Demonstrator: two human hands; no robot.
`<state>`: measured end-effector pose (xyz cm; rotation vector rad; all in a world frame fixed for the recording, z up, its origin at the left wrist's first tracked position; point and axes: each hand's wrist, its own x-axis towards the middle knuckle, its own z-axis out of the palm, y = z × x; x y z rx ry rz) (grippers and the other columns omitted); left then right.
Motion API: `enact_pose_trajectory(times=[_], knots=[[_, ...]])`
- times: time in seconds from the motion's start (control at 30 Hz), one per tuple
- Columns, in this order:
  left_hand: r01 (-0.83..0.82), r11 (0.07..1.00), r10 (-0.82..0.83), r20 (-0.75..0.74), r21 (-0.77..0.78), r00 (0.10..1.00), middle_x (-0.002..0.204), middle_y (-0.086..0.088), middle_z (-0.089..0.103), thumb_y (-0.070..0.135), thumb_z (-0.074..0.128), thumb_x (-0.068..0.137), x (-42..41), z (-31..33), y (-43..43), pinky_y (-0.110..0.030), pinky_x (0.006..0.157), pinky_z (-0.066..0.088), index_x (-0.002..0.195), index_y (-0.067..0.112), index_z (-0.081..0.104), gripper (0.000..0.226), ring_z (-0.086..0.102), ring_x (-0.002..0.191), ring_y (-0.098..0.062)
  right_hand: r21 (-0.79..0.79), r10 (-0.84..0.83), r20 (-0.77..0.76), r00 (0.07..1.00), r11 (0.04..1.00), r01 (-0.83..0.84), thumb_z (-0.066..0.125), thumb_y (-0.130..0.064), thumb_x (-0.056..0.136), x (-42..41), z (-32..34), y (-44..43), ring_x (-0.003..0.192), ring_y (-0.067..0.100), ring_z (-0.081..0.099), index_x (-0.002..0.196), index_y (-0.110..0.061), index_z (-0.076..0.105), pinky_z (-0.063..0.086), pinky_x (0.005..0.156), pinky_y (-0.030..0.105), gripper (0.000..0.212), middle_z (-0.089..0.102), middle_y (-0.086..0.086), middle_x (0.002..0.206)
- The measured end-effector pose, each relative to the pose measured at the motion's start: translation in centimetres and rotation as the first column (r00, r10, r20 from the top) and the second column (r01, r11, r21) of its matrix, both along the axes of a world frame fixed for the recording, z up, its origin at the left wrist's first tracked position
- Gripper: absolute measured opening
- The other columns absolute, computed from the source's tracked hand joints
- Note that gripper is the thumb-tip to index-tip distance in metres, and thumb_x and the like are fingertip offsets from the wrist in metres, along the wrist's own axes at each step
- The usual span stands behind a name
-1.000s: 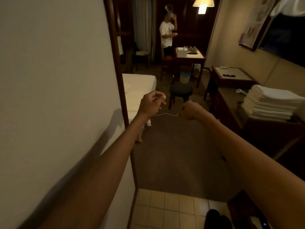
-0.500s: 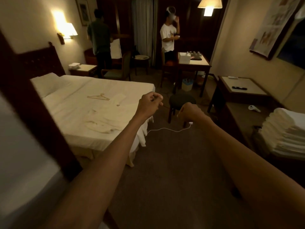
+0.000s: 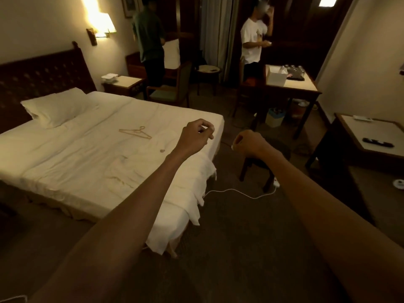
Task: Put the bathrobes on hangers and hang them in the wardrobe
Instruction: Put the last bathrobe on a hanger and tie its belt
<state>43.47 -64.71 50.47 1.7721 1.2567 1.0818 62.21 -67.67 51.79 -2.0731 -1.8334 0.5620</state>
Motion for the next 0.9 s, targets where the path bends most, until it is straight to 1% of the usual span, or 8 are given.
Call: enact_pose_trajectory(times=[0.07, 0.13, 0.3, 0.37, 0.5, 0.67, 0.8, 0.9], knots=[[-0.014, 1.0, 0.014, -0.025, -0.023, 1.0, 0.083, 0.001, 0.074, 0.027, 0.059, 0.097, 0.0, -0.4, 4.5, -0.015, 0.054, 0.046, 0.103, 0.018, 0.067, 0.014, 0.063, 0.063, -0.008, -0.007, 0.04, -0.01, 0.999, 0.999, -0.04, 0.063, -0.021, 0.092, 0.1, -0.6, 5.0, 0.095, 0.023, 0.064, 0.115, -0.009, 0.061, 0.053, 0.088, 0.035, 0.026, 0.065, 0.01, 0.108], [-0.037, 0.999, 0.035, -0.049, -0.036, 0.998, 0.084, 0.002, 0.074, 0.028, 0.059, 0.097, -0.1, -1.0, 8.9, -0.014, 0.053, 0.046, 0.104, 0.019, 0.067, 0.014, 0.064, 0.064, -0.01, -0.014, 0.069, -0.013, 0.998, 0.998, -0.069, 0.063, -0.021, 0.092, 0.2, -1.3, 10.2, 0.096, 0.023, 0.063, 0.115, -0.009, 0.062, 0.053, 0.088, 0.035, 0.026, 0.065, 0.011, 0.109], [-0.147, 0.988, 0.144, -0.063, -0.048, 0.988, 0.083, 0.001, 0.073, 0.025, 0.059, 0.098, -0.4, -2.9, 20.2, -0.009, 0.047, 0.042, 0.104, 0.017, 0.066, 0.013, 0.063, 0.062, -0.005, -0.054, 0.197, 0.03, 0.98, 0.979, -0.195, 0.065, -0.026, 0.092, 0.4, -3.6, 24.1, 0.104, 0.025, 0.06, 0.116, -0.009, 0.062, 0.051, 0.09, 0.035, 0.03, 0.063, 0.011, 0.116], [-0.187, 0.98, 0.183, -0.072, -0.061, 0.98, 0.081, 0.001, 0.073, 0.024, 0.059, 0.097, -0.4, -3.7, 25.1, -0.011, 0.048, 0.043, 0.103, 0.017, 0.067, 0.012, 0.063, 0.061, -0.005, -0.06, 0.239, 0.041, 0.97, 0.97, -0.236, 0.065, -0.028, 0.091, 0.5, -4.4, 30.0, 0.105, 0.025, 0.059, 0.115, -0.01, 0.062, 0.051, 0.092, 0.036, 0.031, 0.062, 0.01, 0.118], [-0.292, 0.95, 0.283, -0.087, -0.113, 0.955, 0.079, 0.002, 0.074, 0.024, 0.059, 0.096, -1.0, -4.6, 33.9, -0.014, 0.049, 0.045, 0.101, 0.017, 0.067, 0.012, 0.064, 0.062, -0.01, -0.136, 0.347, 0.075, 0.935, 0.932, -0.336, 0.065, -0.031, 0.091, 0.3, -5.3, 40.9, 0.108, 0.025, 0.058, 0.115, -0.011, 0.061, 0.047, 0.092, 0.036, 0.031, 0.06, 0.01, 0.122], [-0.401, 0.905, 0.391, -0.093, -0.14, 0.916, 0.08, -0.001, 0.075, 0.021, 0.059, 0.095, -2.8, -5.5, 43.7, -0.018, 0.05, 0.047, 0.101, 0.015, 0.067, 0.012, 0.063, 0.06, -0.014, -0.144, 0.448, 0.036, 0.893, 0.887, -0.439, 0.063, -0.029, 0.093, -1.8, -6.2, 52.8, 0.115, 0.028, 0.055, 0.119, -0.009, 0.059, 0.044, 0.093, 0.036, 0.034, 0.059, 0.012, 0.124], [-0.481, 0.861, 0.472, -0.093, -0.163, 0.876, 0.079, 0.0, 0.074, 0.022, 0.06, 0.095, -5.4, -8.0, 50.5, -0.016, 0.05, 0.046, 0.1, 0.016, 0.067, 0.011, 0.062, 0.058, -0.012, -0.171, 0.503, -0.021, 0.864, 0.85, -0.499, 0.065, -0.029, 0.091, -4.7, -9.0, 61.0, 0.109, 0.025, 0.058, 0.114, -0.013, 0.06, 0.046, 0.088, 0.034, 0.029, 0.062, 0.01, 0.118], [-0.533, 0.829, 0.523, -0.103, -0.17, 0.846, 0.078, 0.0, 0.074, 0.022, 0.06, 0.096, -7.9, -11.1, 55.5, -0.014, 0.051, 0.045, 0.102, 0.015, 0.067, 0.012, 0.061, 0.055, -0.008, -0.213, 0.54, -0.06, 0.84, 0.815, -0.539, 0.067, -0.031, 0.088, -7.1, -11.9, 67.3, 0.103, 0.024, 0.061, 0.108, -0.016, 0.061, 0.051, 0.089, 0.037, 0.026, 0.064, 0.009, 0.114]])
